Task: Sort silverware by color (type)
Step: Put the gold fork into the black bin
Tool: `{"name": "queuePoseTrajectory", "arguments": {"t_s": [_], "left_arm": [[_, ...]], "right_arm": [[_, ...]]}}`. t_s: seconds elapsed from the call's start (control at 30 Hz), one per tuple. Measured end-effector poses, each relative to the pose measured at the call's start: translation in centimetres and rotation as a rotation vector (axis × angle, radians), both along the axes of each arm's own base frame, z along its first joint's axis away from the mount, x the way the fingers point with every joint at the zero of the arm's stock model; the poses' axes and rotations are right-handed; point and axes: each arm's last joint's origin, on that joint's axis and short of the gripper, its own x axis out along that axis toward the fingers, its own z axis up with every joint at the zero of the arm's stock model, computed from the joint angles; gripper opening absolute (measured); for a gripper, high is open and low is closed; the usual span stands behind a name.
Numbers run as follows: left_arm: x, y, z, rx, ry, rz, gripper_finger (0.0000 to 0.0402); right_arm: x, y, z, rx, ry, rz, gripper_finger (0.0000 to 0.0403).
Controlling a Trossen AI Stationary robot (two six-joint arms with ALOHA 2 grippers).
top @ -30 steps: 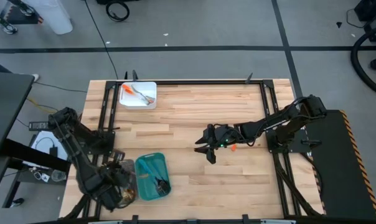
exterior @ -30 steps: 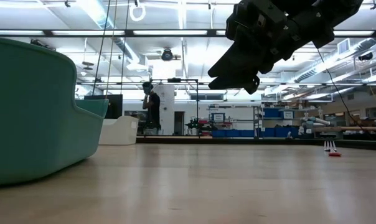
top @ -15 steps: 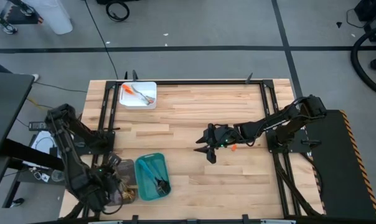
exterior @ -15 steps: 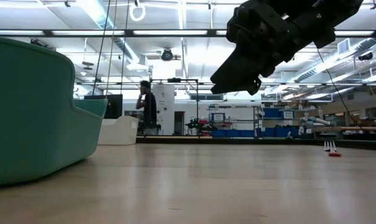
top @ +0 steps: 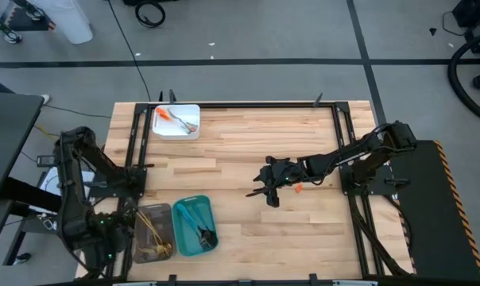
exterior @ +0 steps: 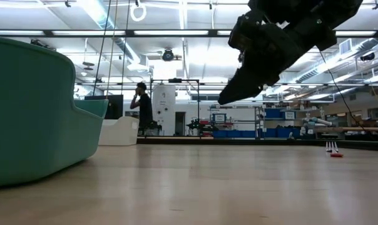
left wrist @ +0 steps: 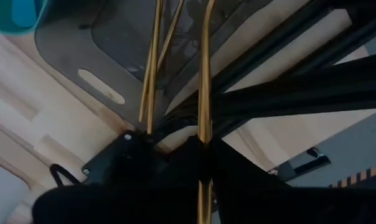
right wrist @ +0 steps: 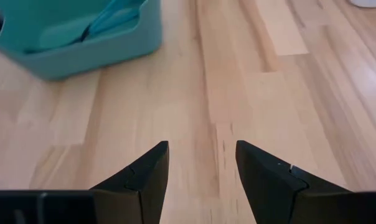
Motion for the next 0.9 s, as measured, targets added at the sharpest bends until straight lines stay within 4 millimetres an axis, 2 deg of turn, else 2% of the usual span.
{"name": "queuePoseTrajectory", "arguments": {"t_s": [0.17,0.37,0.6,0.8,0.9], "left_arm": [[0.3,-0.2,-0.3,0.026,-0.036,0.029,0.0026],[2.7,-0.2,-1.2,0.074,-0.013,0.008,0.0026],[5.0,0.0,-2.2,0.11,0.029,-0.075,0.0026],[5.1,0.5,-5.5,0.231,0.121,-0.124,0.0026],[5.0,0.8,-6.5,0.262,0.137,-0.127,0.0026]], "right_arm": [[0.2,-0.1,0.3,0.057,-0.039,-0.043,0.0197],[0.4,0.4,0.7,0.142,-0.077,-0.084,0.0197],[0.5,1.3,1.1,0.157,-0.128,-0.098,0.0197],[0.6,2.0,1.5,0.157,-0.177,-0.099,0.0197],[0.7,2.1,1.7,0.163,-0.202,-0.103,0.0197]]}}
